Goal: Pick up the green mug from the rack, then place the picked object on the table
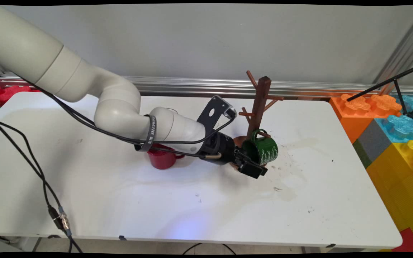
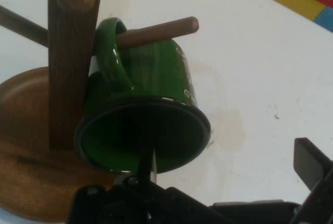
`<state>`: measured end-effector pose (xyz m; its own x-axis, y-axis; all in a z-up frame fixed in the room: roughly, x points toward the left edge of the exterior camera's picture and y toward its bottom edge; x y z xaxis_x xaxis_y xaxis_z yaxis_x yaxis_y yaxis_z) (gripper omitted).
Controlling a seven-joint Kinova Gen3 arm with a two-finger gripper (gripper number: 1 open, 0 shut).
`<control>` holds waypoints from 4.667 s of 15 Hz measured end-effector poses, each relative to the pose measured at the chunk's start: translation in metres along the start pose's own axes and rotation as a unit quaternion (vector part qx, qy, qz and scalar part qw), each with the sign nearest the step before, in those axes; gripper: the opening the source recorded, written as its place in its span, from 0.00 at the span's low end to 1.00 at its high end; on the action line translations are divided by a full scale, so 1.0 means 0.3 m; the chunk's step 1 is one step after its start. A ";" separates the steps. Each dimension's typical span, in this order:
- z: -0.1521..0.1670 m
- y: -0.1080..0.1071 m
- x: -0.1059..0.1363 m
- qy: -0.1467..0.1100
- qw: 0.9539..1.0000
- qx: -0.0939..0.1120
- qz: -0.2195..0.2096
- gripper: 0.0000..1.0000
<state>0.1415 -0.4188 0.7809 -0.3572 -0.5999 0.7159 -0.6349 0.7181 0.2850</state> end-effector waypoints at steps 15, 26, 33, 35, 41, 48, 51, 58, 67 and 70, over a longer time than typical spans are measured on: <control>0.103 -0.012 -0.029 0.039 0.999 -0.007 -0.025 1.00; 0.173 -0.014 -0.014 0.054 0.998 -0.007 -0.039 1.00; 0.182 -0.017 -0.014 0.058 0.997 -0.007 -0.041 0.00; 0.181 -0.016 -0.012 0.060 0.997 -0.007 -0.041 0.00; 0.167 -0.005 -0.003 0.066 0.997 -0.012 -0.038 0.00; 0.130 0.027 0.012 0.072 0.997 -0.025 -0.028 0.00; 0.114 0.042 0.015 0.072 0.997 -0.030 -0.022 0.00; 0.049 0.078 0.010 0.070 0.996 -0.050 0.006 0.00; -0.097 0.116 0.005 0.065 0.991 -0.086 0.078 0.00; -0.158 0.114 0.006 0.059 0.989 -0.089 0.103 0.00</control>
<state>0.1518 -0.3785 0.8221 -0.3777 -0.3971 0.8364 -0.4234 0.8774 0.2254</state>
